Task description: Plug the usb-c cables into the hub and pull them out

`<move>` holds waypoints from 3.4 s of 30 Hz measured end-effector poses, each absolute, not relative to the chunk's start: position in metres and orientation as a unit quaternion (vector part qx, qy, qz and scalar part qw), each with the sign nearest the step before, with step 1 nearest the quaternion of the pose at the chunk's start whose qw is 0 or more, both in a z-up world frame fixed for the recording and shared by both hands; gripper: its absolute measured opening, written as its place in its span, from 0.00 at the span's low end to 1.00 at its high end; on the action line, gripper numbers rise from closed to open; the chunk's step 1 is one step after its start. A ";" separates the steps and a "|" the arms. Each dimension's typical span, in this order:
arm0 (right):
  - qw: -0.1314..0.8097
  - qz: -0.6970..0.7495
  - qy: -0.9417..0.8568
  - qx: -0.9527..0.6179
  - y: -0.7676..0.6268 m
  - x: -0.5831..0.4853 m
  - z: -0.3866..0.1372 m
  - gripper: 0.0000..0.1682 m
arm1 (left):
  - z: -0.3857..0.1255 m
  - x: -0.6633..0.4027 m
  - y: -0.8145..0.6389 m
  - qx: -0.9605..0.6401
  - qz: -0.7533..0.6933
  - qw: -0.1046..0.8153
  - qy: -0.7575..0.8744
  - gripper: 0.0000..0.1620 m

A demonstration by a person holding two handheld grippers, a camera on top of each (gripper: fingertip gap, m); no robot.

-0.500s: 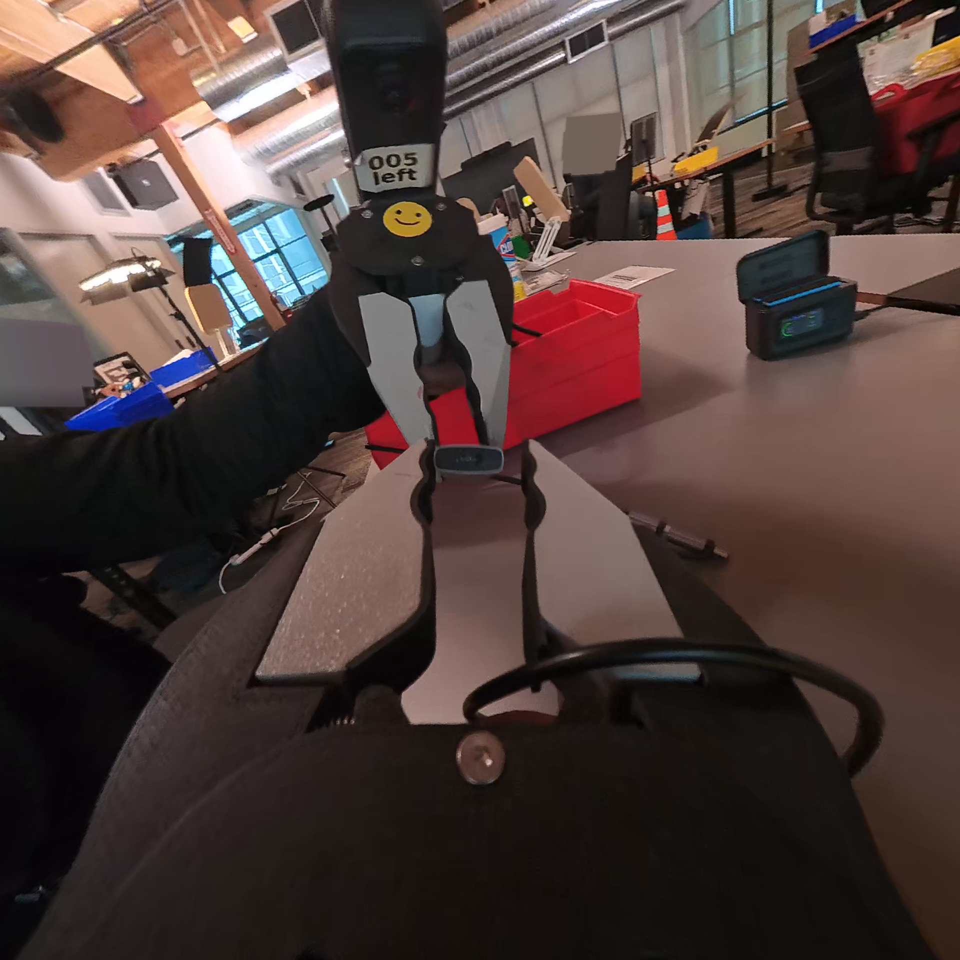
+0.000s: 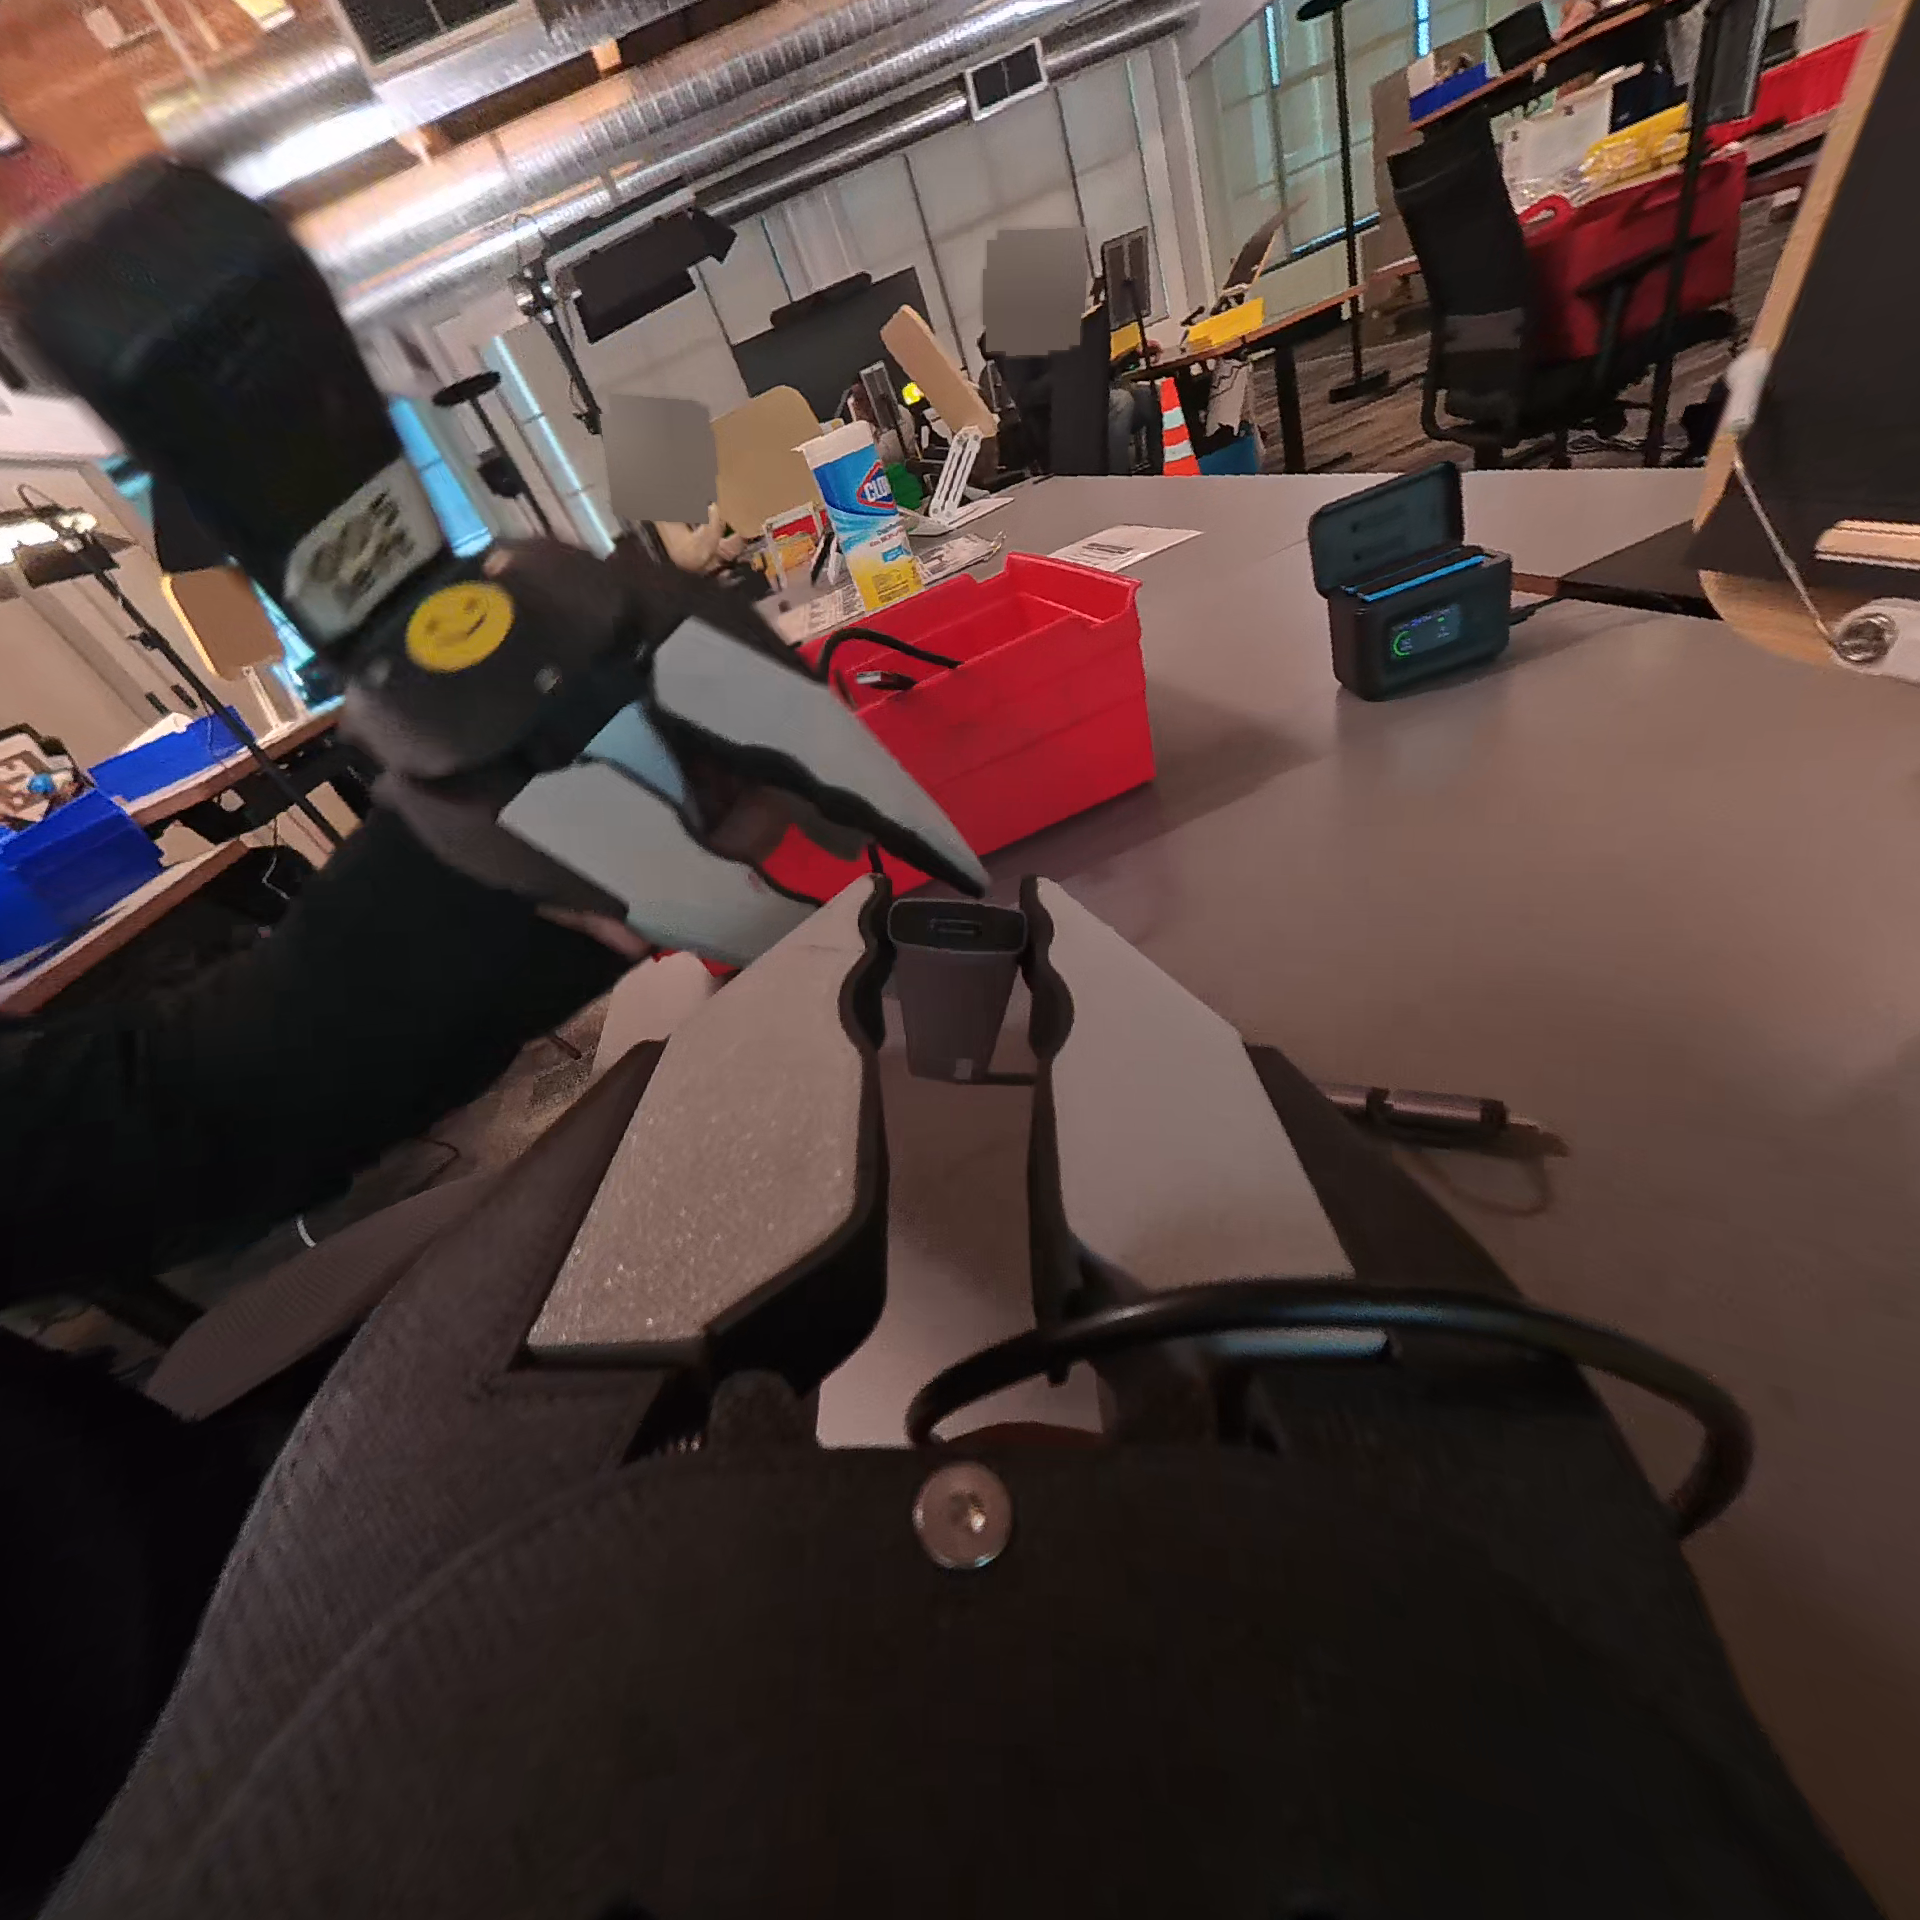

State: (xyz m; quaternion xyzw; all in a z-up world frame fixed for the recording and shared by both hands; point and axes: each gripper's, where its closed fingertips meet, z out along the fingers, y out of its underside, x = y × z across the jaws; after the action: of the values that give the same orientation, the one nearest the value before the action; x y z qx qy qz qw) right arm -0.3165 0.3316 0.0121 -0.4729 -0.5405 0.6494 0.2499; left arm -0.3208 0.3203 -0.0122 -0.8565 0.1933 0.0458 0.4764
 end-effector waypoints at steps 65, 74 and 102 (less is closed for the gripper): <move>0.258 0.285 -0.684 -0.621 0.361 -0.300 -0.079 0.25 | -0.074 -0.373 0.332 -0.816 0.236 0.507 0.147 0.04; 0.112 0.114 -0.821 -0.548 0.351 -0.270 -0.087 0.20 | -0.073 -0.376 0.331 -0.817 0.232 0.509 0.139 0.04; 0.131 0.476 -0.607 -0.623 0.358 -0.332 -0.019 0.00 | -0.057 -0.404 0.321 -0.814 0.210 0.540 0.042 0.04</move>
State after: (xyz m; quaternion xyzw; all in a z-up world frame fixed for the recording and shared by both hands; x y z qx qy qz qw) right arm -0.3316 0.3580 -0.0186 -0.6231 -0.6069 0.4756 0.1315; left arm -0.4037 0.3210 -0.0568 -0.8139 0.0418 0.2097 0.5402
